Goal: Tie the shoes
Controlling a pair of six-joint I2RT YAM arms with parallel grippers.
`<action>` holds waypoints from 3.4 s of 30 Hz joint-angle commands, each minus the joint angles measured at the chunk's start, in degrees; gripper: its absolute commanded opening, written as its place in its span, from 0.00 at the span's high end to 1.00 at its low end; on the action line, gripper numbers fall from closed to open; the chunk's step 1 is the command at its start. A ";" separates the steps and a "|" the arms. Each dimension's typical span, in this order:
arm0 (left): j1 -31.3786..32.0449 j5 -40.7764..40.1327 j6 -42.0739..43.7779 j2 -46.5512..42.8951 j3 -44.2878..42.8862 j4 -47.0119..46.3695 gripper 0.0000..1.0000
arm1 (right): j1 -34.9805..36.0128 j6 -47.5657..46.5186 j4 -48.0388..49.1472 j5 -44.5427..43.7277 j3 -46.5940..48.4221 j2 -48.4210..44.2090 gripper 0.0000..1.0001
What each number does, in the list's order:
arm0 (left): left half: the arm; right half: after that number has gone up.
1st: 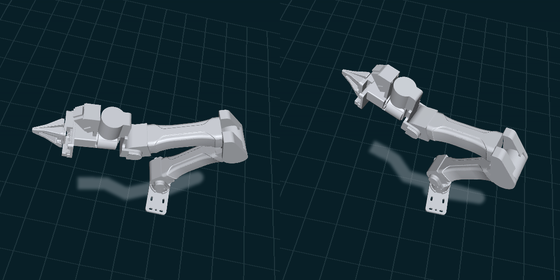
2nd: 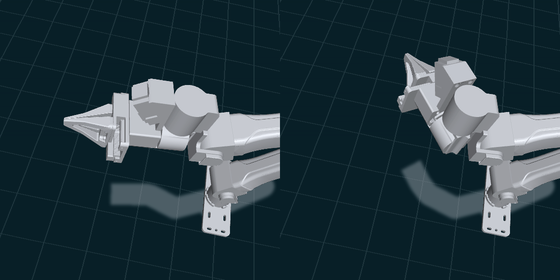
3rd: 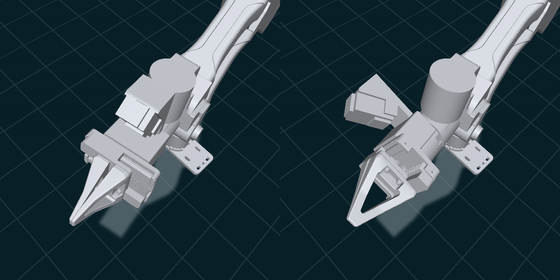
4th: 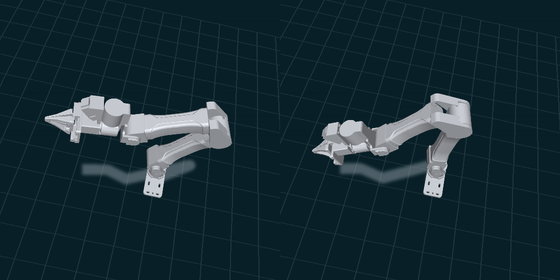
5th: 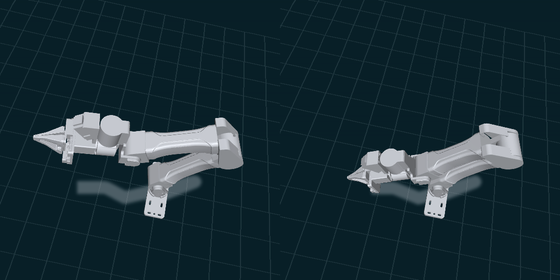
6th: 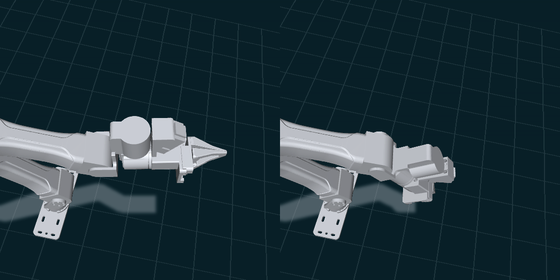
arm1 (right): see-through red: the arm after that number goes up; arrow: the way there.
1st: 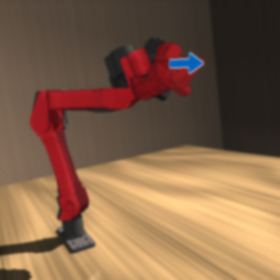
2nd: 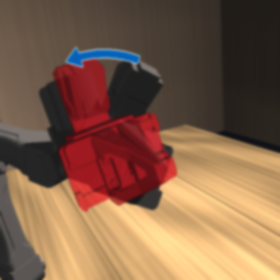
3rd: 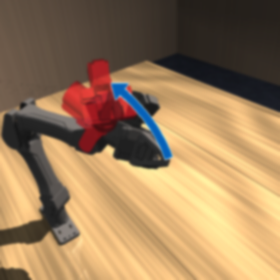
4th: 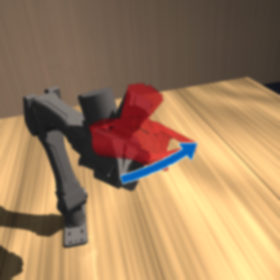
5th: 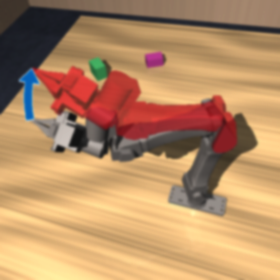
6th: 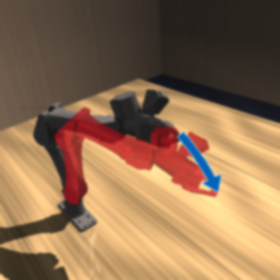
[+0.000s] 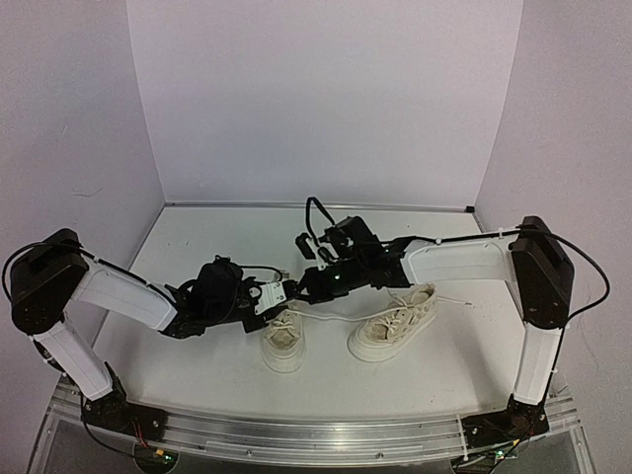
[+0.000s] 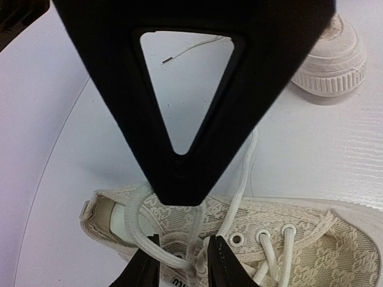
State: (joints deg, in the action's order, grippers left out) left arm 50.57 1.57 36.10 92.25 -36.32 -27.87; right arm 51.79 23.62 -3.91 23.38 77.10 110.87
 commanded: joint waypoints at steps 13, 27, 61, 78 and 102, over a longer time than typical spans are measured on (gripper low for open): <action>4.14 -8.08 4.93 3.91 -0.38 -7.26 0.61 | -0.42 1.26 0.31 -1.10 -0.79 -2.41 1.00; 4.45 -10.77 2.84 5.12 0.20 -10.67 0.96 | -1.00 1.58 0.38 0.69 -1.25 -2.81 0.94; 4.37 -8.16 1.07 6.46 0.99 -13.01 1.00 | -7.93 -18.61 -28.72 -17.77 -5.03 -8.55 0.44; 4.37 -8.22 1.16 6.43 0.65 -12.82 1.00 | -7.93 -20.16 -30.47 -18.66 -4.70 -5.96 0.77; 4.54 -4.57 4.23 1.18 5.08 -14.04 1.00 | -9.94 -15.08 -23.19 -6.01 16.36 -6.29 1.00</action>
State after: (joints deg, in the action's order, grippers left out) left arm 55.02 -5.40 38.59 96.02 -32.33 -39.77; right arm 41.79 7.34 -30.02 9.41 85.91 100.16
